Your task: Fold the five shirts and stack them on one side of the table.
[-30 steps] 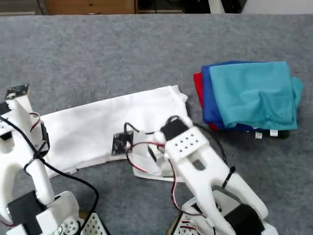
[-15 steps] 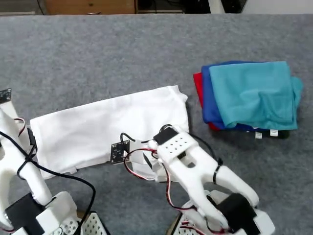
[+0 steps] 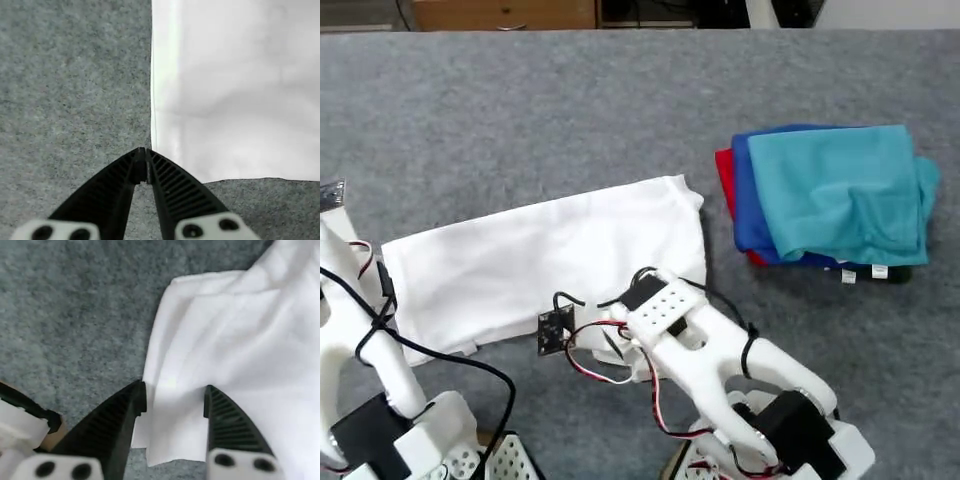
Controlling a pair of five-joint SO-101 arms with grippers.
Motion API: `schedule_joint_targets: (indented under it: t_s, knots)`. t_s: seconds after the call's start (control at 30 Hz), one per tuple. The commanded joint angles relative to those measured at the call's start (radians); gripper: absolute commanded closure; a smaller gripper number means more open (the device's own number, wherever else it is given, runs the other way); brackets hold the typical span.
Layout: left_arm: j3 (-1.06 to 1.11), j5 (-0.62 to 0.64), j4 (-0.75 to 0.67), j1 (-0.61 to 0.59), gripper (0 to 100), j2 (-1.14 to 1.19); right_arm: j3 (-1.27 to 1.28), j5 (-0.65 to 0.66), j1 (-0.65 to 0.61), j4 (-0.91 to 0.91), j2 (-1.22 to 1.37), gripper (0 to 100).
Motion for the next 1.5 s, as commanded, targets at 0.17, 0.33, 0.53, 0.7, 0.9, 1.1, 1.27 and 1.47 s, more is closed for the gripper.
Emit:
schedule_joint_targets:
  t_s: [0.17, 0.33, 0.53, 0.7, 0.9, 1.1, 1.27, 1.47]
  knots:
    - [-0.005, -0.011, -0.002, -0.005, 98, -0.031, 0.074, -0.058, -0.096, -0.018, 0.038, 95.1]
    - [-0.008, -0.011, -0.002, -0.005, 98, -0.031, 0.07, -0.06, -0.088, -0.02, 0.038, 95.1]
    - [-0.008, -0.011, -0.002, -0.009, 98, -0.031, 0.07, -0.061, -0.087, -0.026, 0.038, 95.4]
    - [-0.008, -0.011, -0.002, -0.009, 98, -0.031, 0.056, -0.061, -0.061, -0.017, 0.036, 99.7]
    - [-0.006, -0.011, -0.002, -0.009, 98, -0.031, -0.142, -0.057, 0.071, 0.144, 0.039, 99.8]
    - [-0.008, -0.011, -0.002, -0.005, 98, -0.031, -0.395, 0.012, 0.131, 0.316, 0.077, 99.8]
    - [-0.008, -0.011, -0.002, -0.006, 98, -0.031, -0.628, 0.04, 0.159, 0.374, 0.252, 99.8]
    - [-0.005, -0.012, -0.002, -0.011, 98, -0.031, -0.9, 0.075, 0.185, 0.393, 0.51, 99.7]
